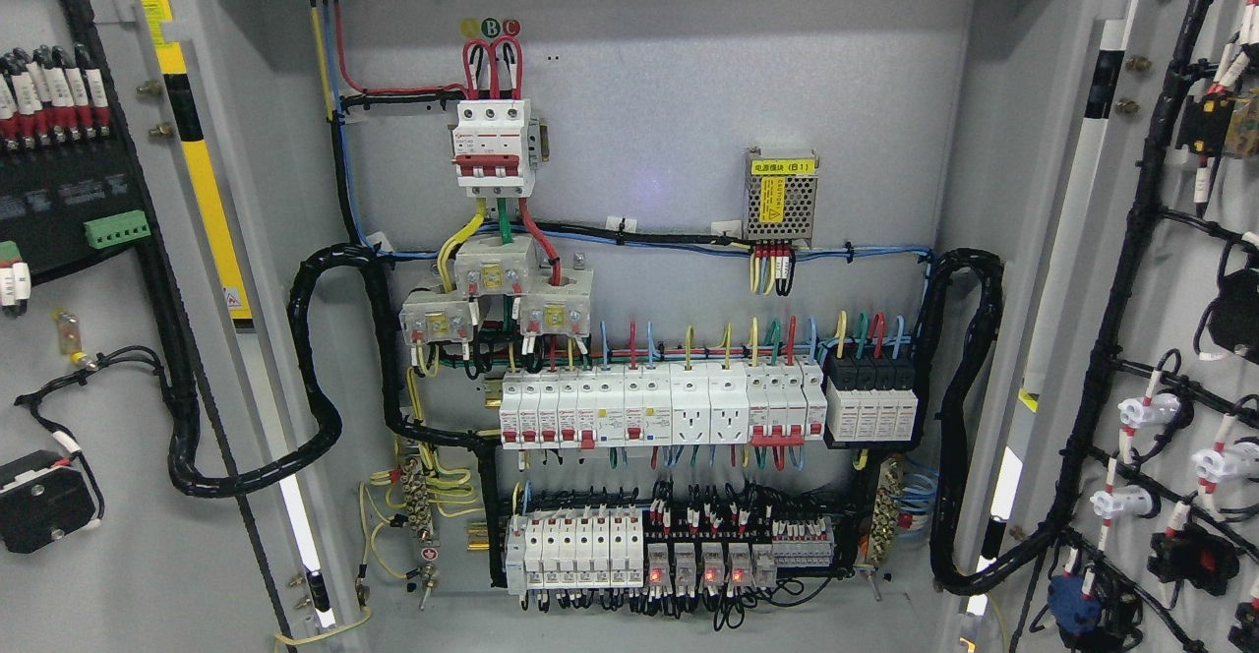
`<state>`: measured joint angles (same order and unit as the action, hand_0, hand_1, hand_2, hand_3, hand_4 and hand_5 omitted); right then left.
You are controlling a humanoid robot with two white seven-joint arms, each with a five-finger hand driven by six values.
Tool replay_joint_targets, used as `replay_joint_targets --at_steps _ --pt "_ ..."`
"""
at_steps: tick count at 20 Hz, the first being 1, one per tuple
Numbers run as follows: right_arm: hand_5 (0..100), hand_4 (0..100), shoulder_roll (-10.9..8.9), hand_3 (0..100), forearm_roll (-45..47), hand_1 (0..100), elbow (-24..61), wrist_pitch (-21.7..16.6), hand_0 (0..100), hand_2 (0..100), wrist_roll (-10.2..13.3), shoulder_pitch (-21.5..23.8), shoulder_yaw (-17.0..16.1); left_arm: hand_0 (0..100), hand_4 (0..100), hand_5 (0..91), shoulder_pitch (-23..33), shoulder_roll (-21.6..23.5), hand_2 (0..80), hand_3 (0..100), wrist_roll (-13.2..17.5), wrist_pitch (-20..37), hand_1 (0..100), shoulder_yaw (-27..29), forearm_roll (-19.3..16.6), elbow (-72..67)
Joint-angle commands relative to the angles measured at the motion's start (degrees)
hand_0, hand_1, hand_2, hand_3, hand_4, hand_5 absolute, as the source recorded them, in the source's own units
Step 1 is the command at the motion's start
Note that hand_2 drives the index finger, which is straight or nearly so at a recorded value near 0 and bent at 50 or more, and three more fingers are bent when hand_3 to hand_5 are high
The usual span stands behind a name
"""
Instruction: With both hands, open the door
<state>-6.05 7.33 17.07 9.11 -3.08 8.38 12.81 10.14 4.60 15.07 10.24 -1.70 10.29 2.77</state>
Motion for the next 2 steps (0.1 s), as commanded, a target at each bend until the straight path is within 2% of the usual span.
replay_joint_targets --at_steps 1,2 --pt "0 0 1.04 0 -0.30 11 -3.97 -0.06 21 0 -0.17 -0.47 -2.96 31 0 0.0 -0.47 -0.03 0.0 0 -0.04 1.28 18 -2.61 0.34 -2.50" --pt "0 0 1.21 0 -0.30 11 -3.97 -0.06 21 0 -0.17 -0.47 -3.05 31 0 0.0 -0.56 0.05 0.0 0 -0.04 1.28 18 -2.61 0.34 -2.42"
